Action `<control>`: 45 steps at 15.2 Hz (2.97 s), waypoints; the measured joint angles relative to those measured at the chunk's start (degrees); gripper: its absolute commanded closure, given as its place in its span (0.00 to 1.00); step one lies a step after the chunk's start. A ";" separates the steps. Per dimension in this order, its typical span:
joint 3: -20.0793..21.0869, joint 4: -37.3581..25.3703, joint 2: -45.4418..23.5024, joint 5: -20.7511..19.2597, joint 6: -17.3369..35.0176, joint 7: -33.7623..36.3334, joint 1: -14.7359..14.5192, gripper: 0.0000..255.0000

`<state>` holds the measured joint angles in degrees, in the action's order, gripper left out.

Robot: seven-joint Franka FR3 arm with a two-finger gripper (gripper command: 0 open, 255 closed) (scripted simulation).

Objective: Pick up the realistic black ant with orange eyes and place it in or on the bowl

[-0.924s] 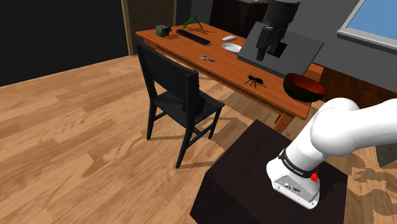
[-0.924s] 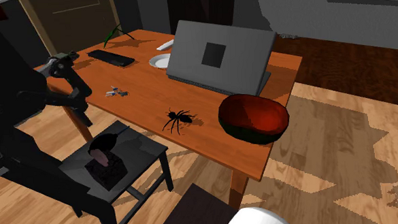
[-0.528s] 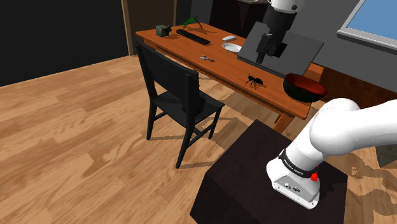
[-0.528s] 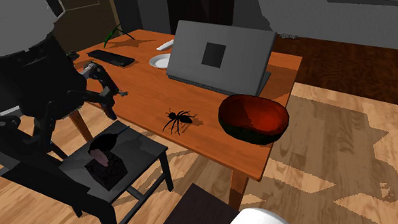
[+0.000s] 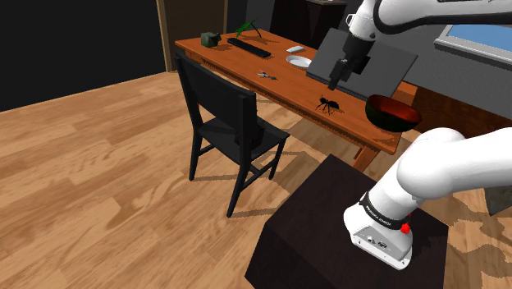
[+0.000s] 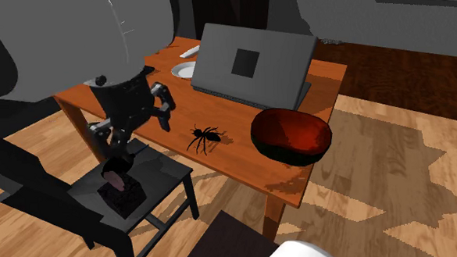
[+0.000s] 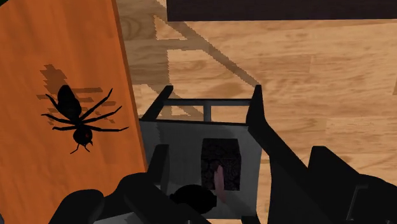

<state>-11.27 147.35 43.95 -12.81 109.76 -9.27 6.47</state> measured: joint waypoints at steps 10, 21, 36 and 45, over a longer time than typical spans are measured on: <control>-15.02 0.80 -13.26 -2.87 21.95 -11.58 1.62 0.00; -35.32 -7.26 -35.57 17.49 40.92 -35.69 -9.71 0.00; -37.76 -8.69 -44.73 33.30 45.13 -47.44 -13.36 1.00; -37.76 -8.69 -44.74 33.31 45.13 -47.45 -13.36 1.00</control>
<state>-49.03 138.66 -0.80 20.51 154.89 -56.72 -6.89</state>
